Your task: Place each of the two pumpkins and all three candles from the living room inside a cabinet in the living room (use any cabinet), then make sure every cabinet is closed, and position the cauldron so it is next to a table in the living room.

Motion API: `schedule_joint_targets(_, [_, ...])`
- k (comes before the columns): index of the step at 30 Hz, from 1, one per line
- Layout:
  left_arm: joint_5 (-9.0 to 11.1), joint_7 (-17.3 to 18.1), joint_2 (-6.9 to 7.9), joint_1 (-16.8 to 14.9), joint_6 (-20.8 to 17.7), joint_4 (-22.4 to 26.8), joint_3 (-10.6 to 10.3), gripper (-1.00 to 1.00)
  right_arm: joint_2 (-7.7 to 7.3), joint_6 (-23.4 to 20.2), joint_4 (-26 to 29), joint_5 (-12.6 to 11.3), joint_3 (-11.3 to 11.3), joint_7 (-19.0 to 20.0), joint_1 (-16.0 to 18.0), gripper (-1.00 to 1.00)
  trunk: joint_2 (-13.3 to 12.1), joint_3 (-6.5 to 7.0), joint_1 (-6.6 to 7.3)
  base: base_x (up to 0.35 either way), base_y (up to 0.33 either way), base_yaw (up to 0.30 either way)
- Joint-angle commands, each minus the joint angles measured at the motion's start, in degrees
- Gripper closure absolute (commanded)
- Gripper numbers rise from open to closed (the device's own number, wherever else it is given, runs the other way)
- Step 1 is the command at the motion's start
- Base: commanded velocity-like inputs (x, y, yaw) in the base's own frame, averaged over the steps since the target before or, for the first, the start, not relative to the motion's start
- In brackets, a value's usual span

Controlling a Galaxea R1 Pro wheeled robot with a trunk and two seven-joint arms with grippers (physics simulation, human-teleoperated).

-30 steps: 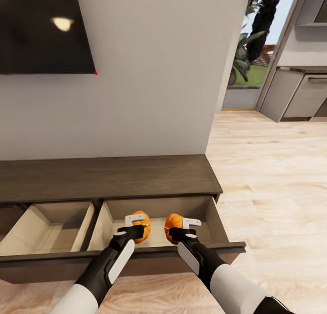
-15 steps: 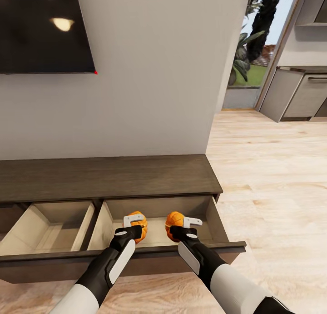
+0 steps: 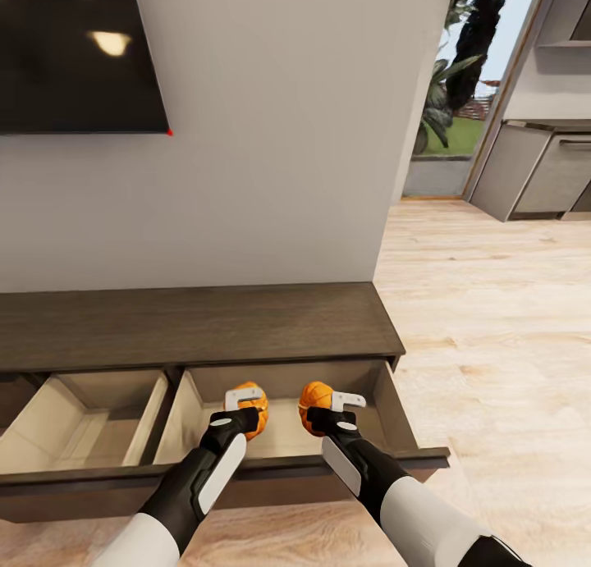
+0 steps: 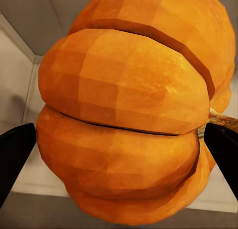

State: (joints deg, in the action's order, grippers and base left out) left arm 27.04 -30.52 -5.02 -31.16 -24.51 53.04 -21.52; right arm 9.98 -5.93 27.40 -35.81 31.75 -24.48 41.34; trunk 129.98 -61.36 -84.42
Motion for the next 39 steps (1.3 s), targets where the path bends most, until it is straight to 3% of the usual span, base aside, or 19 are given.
schedule_joint_targets(1, [0.5,-0.5,0.02,0.0,-0.1,0.1,-0.2,1.00,-0.05,-0.3,0.1,-0.2,0.4,-0.5,0.1,1.00,0.0,-0.05,-0.01,0.130,0.000,0.000])
schedule_joint_targets(8, [0.5,-0.5,-0.04,0.0,-0.1,0.1,-1.5,1.00,-0.05,-0.3,-0.1,-0.2,0.4,-0.5,0.1,1.00,0.0,-0.05,-0.01,0.026,0.000,0.000])
schedule_joint_targets(12, [0.5,-0.6,-0.62,0.0,-0.1,0.1,-2.1,1.00,0.01,-0.1,-1.8,-0.3,0.4,-0.5,0.1,1.00,1.6,-0.77,-0.89,0.001,0.000,0.000])
schedule_joint_targets(39, [0.5,-0.7,-0.74,0.0,-0.1,0.1,-2.1,1.00,0.01,3.2,-2.3,-0.5,0.4,-0.6,0.1,1.00,8.8,-4.00,-4.84,0.000,0.000,0.000])
